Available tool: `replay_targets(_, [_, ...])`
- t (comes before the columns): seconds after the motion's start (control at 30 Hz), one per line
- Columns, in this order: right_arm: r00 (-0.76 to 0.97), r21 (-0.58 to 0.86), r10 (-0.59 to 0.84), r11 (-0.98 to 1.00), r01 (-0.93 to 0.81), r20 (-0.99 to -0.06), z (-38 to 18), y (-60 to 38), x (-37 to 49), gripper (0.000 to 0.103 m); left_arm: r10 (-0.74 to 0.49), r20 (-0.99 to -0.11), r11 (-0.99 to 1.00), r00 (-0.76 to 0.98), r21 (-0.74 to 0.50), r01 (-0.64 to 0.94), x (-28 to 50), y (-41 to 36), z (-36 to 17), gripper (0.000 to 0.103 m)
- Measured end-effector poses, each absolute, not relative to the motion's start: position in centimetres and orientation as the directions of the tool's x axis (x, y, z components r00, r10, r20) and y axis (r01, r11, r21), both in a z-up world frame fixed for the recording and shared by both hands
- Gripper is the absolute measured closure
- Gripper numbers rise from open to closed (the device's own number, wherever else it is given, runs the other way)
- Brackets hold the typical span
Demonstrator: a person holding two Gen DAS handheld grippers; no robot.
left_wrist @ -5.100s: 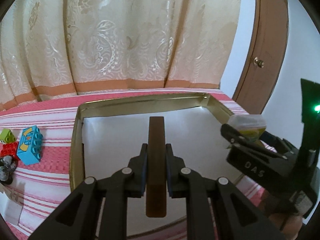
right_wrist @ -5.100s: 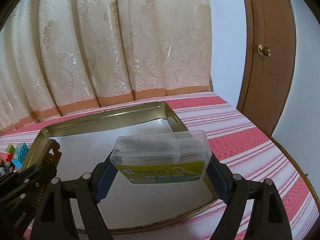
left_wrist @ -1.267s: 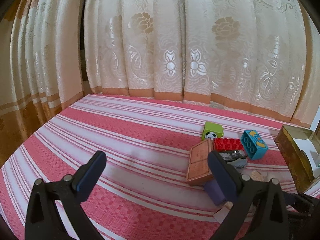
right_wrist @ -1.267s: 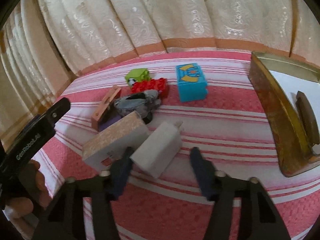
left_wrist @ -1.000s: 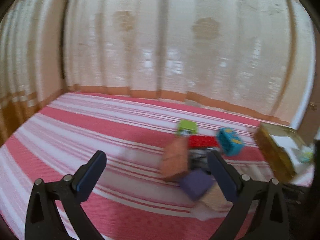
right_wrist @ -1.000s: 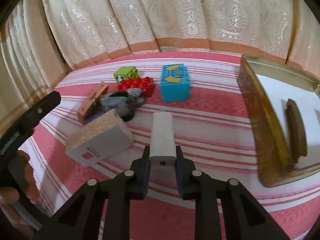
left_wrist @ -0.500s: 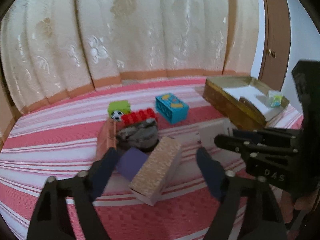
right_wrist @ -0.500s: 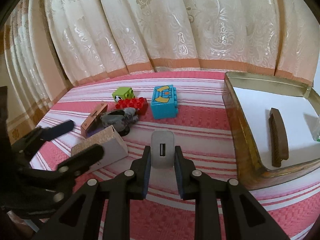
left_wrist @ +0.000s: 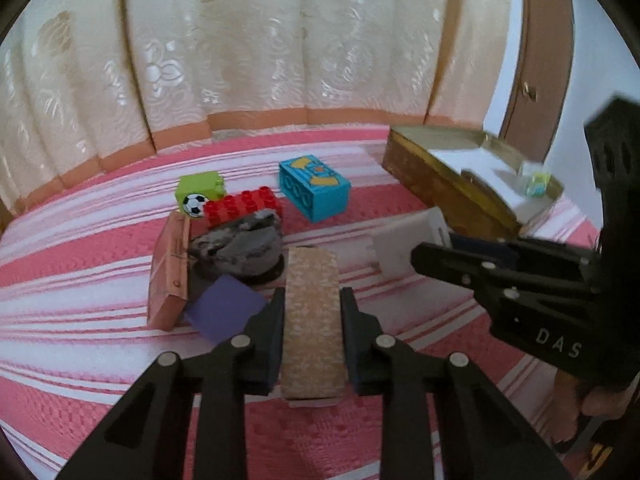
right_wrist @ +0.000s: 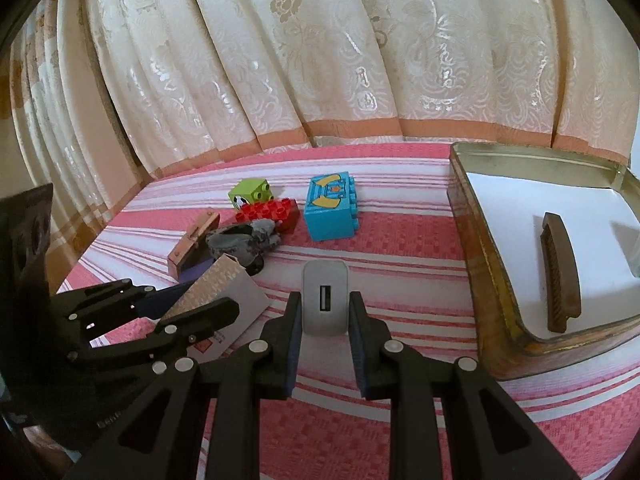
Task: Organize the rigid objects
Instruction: 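Grasp the beige speckled box with the left tool while the right tool holds the charger, then carry the beige box and white charger over the gold tin tray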
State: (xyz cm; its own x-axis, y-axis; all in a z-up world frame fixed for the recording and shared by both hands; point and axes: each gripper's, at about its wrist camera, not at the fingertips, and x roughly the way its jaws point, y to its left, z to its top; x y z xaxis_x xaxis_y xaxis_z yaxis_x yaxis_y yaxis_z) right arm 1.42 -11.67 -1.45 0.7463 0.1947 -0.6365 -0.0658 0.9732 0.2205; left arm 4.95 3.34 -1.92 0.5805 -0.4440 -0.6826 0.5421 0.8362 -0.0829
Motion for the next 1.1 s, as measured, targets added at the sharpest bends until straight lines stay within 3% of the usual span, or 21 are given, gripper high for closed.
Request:
replay_targets(0.2, [0.809, 0.183, 0.175, 0.979, -0.084, -0.562, -0.2, -11.4, 0.3, 0.079, -0.508, -0.586, 0.848, 0.631, -0.212, 0.486, 4.8, 5.7, -0.8, 0.079])
replay_targets(0.47, [0.846, 0.204, 0.18, 0.975, -0.087, -0.501, 0.9, -12.2, -0.4, 0.079, -0.474, -0.497, 0.874, 0.727, -0.171, 0.454, 3.6, 5.3, 0.3, 0.079])
replay_targets(0.77, [0.885, 0.225, 0.168, 0.972, -0.074, -0.434, 2.3, -13.9, -1.1, 0.079, -0.423, -0.46, 0.904, 0.781, -0.157, 0.397, 3.1, 4.1, 0.7, 0.079])
replay_targets(1.1, [0.91, 0.252, 0.131, 0.967, -0.031, -0.393, 3.1, -18.5, -2.0, 0.079, -0.451, -0.446, 0.89, 0.773, -0.155, 0.429, 2.1, 0.0, 0.9, 0.079])
